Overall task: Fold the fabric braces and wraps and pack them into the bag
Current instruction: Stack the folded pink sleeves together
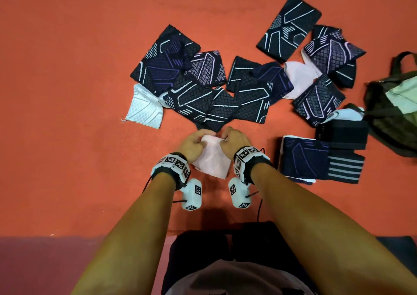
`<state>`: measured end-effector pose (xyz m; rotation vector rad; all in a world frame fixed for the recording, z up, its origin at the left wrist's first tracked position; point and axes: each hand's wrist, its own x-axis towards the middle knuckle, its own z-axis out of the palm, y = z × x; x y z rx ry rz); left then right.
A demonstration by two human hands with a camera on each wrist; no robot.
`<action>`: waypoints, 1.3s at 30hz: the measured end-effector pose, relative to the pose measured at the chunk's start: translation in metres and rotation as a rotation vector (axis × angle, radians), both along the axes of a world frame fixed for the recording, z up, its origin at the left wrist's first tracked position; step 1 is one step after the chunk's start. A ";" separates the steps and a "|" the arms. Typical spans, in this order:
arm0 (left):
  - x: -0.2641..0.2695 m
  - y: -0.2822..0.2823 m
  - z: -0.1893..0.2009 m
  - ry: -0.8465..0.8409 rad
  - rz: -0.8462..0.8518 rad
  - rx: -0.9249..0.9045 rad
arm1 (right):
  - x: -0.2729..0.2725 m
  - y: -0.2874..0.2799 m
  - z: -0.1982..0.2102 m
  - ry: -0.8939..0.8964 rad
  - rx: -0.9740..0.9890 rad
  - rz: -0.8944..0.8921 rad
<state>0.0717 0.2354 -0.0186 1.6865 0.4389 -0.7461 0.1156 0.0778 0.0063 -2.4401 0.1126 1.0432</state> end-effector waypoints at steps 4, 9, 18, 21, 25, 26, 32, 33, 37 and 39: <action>-0.007 -0.024 -0.021 0.068 0.071 -0.012 | -0.011 -0.036 -0.013 0.042 0.011 -0.076; -0.026 -0.045 -0.044 0.096 0.142 0.032 | -0.031 -0.067 -0.027 0.038 -0.006 -0.127; -0.022 -0.055 -0.045 0.102 0.201 0.039 | -0.027 -0.080 -0.047 0.030 -0.046 -0.171; -0.021 -0.059 -0.035 0.107 0.236 0.011 | -0.025 -0.082 -0.047 -0.001 0.010 -0.256; -0.028 -0.067 -0.026 0.178 0.286 -0.055 | -0.019 -0.087 -0.039 -0.024 0.089 -0.312; -0.029 -0.069 -0.026 0.181 0.304 -0.062 | -0.018 -0.089 -0.037 -0.031 0.102 -0.312; -0.031 -0.072 -0.029 0.179 0.388 -0.090 | -0.013 -0.104 -0.041 -0.042 0.202 -0.343; -0.030 -0.072 -0.029 0.181 0.400 -0.088 | -0.014 -0.107 -0.042 -0.037 0.225 -0.363; -0.033 -0.071 -0.030 0.198 0.431 -0.094 | -0.021 -0.112 -0.046 -0.026 0.274 -0.419; -0.034 -0.071 -0.030 0.182 0.443 -0.061 | -0.024 -0.111 -0.045 -0.022 0.296 -0.425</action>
